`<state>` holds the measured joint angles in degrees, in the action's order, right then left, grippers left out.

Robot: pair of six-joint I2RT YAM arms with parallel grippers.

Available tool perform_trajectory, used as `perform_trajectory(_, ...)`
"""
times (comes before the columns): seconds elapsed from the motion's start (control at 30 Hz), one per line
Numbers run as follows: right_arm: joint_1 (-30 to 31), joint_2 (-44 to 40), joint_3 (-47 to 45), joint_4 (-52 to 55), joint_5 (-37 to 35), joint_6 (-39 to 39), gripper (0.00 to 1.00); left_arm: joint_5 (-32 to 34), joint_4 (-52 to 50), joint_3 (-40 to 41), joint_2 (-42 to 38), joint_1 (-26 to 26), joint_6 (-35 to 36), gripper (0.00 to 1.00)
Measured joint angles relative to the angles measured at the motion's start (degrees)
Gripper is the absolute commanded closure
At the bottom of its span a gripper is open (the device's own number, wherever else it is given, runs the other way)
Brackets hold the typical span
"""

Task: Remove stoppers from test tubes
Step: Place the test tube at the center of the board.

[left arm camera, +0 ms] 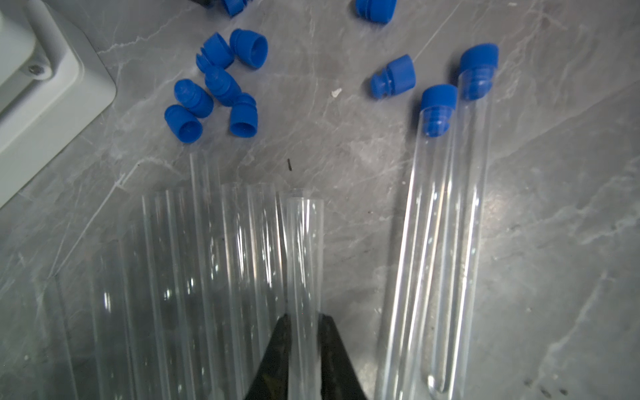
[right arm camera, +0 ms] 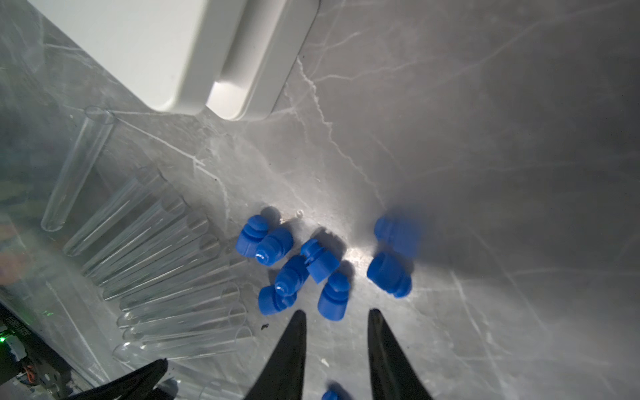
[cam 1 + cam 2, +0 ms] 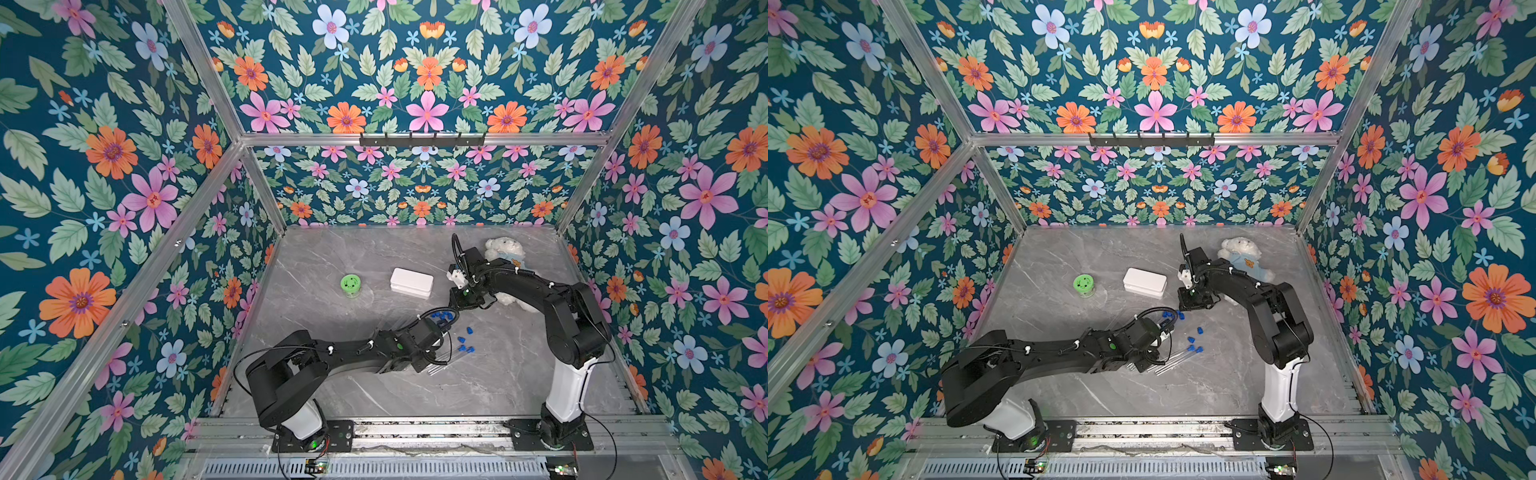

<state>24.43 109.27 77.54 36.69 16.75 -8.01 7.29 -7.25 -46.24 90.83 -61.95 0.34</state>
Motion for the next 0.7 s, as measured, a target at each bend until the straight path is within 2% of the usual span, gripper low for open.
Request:
perform_trajectory(0.33,-1.3,-3.5,-2.4,-1.9,-0.4,-0.9,0.64,0.3,0.3,-0.2,0.9,0.0,-0.2,0.92)
perform_trajectory(0.7,-2.4,-6.2,-4.4,-4.2,0.3,-2.4,0.63,0.7,0.6,-0.1,0.9,0.0,-0.4,0.82)
